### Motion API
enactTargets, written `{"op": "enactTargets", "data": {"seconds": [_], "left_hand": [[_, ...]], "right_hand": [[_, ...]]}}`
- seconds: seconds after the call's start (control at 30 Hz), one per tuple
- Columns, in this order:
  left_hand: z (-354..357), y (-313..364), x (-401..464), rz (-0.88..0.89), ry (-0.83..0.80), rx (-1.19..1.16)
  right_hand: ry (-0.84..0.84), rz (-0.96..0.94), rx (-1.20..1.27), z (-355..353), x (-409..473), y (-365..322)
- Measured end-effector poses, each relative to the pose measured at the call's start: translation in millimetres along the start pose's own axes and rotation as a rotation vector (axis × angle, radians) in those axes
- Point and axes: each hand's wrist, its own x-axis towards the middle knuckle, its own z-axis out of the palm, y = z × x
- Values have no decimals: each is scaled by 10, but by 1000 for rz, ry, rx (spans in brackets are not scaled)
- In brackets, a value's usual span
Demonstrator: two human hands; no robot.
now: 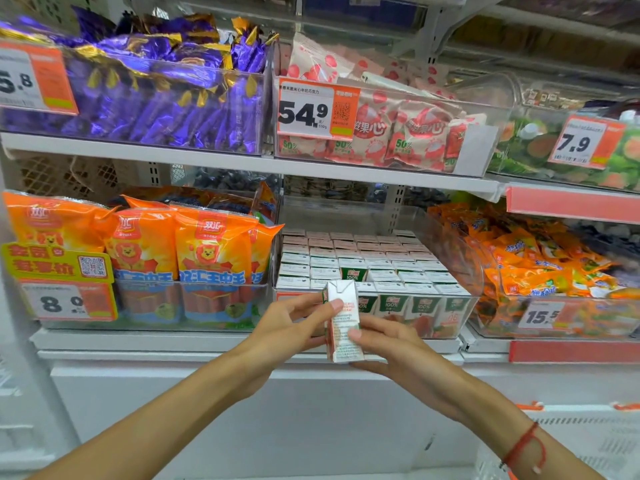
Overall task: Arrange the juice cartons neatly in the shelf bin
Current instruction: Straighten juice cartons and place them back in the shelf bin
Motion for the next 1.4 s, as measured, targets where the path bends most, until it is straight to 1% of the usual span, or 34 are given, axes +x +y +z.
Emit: {"op": "enactTargets", "data": {"seconds": [0.07,0.17,0.23,0.3,0.37,0.43,0.5,0.57,0.67,0.77,0.9,1.0,1.1,1.2,1.3,1.4], "left_hand": [[26,5,-7,10,-17,-30],[56,4,-26,34,-26,-99],[84,-6,-46,57,56,-127],[110,-45,-46,80,174,-115],[153,-72,-47,91,215,-71],[185,-77,-41,96,221,-23],[182,-77,-24,95,227,-17],[148,-76,-9,68,199,-21],[56,-47,7,-1,135,-88],[-18,-9,15,-12,42,-122],[-55,-2,29,18,-7,-54],[-62,-15,33,121,-72,83],[-49,-7,23,198,-127,186],[-64,-21,38,268,-141,224],[-90,-49,57,327,-146,282],[-107,-72,59,369,-166,352]], "right_hand": [[-13,-17,31,9,-20,-14],[110,-84,-9,38,-19,-10],[207,-116,-53,63,-3,15],[349,-158,-120,95,14,25],[453,-202,-253,120,26,39],[489,-235,-388,133,34,52],[462,-247,-446,106,41,66],[377,-202,-438,41,40,47],[228,-114,-331,-64,23,19],[169,-90,-241,-108,16,59],[192,-98,-258,-95,22,78],[267,-94,-264,-80,13,29],[326,-168,-331,-102,-3,12],[298,-251,-372,-125,-13,32],[219,-289,-387,-164,-21,83],[179,-316,-438,-171,-19,109]]}}
